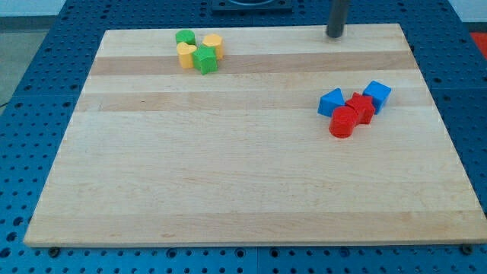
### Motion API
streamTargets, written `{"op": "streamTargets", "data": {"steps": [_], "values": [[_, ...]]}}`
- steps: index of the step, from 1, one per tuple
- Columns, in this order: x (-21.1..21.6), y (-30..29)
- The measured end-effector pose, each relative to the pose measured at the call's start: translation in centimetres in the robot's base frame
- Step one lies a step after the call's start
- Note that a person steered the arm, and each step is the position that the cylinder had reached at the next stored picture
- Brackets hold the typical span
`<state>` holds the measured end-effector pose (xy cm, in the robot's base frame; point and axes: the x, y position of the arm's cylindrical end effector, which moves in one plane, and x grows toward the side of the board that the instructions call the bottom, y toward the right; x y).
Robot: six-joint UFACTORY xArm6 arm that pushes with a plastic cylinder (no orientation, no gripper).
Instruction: Move the blue cube to the bottom side of the green star
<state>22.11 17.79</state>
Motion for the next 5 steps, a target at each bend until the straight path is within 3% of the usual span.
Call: {"op": "streamTargets", "data": {"steps": [2, 3, 5], "values": [[16.3, 8.2], [16.4, 3.5], [14.7, -14.9]]}}
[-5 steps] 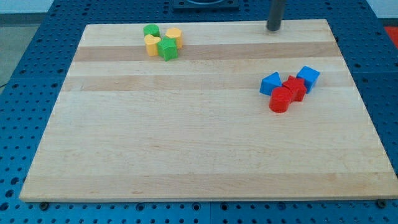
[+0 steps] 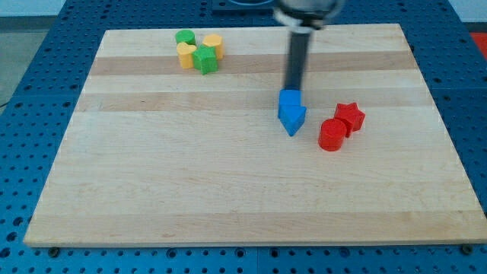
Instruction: Move the blue cube to the bottom side of the green star
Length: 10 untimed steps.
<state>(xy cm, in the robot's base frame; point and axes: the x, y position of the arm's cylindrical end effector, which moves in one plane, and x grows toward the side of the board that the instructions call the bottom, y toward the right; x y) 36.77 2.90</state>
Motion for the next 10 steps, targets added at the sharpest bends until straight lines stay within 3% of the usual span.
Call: {"op": "streamTargets", "data": {"steps": [1, 2, 3, 5, 7, 8, 9, 10], "values": [[-0.4, 3.0], [2.7, 11.2], [5.1, 9.2], [2.6, -6.2], [1.9, 2.0], [-1.8, -2.2], [-0.7, -6.9], [4.0, -0.2]]}}
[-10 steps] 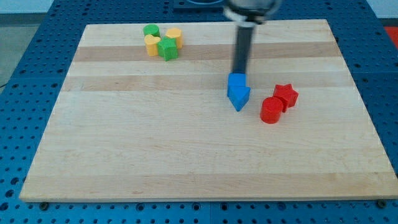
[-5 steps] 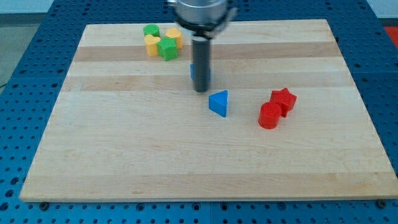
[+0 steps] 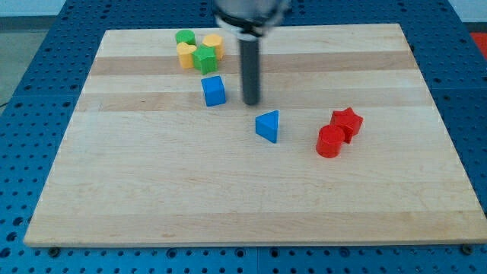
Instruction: Move the blue cube to the bottom side of the green star
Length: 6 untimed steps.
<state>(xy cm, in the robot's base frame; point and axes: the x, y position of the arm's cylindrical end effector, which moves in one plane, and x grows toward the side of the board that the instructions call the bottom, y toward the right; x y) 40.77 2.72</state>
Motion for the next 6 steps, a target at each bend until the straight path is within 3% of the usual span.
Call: {"op": "streamTargets", "data": {"steps": [1, 2, 3, 4, 5, 6], "values": [[0.3, -3.7], [-2.1, -7.1], [-5.0, -7.5], [-4.1, -6.9], [-3.0, -0.3], [2.0, 5.8]]}}
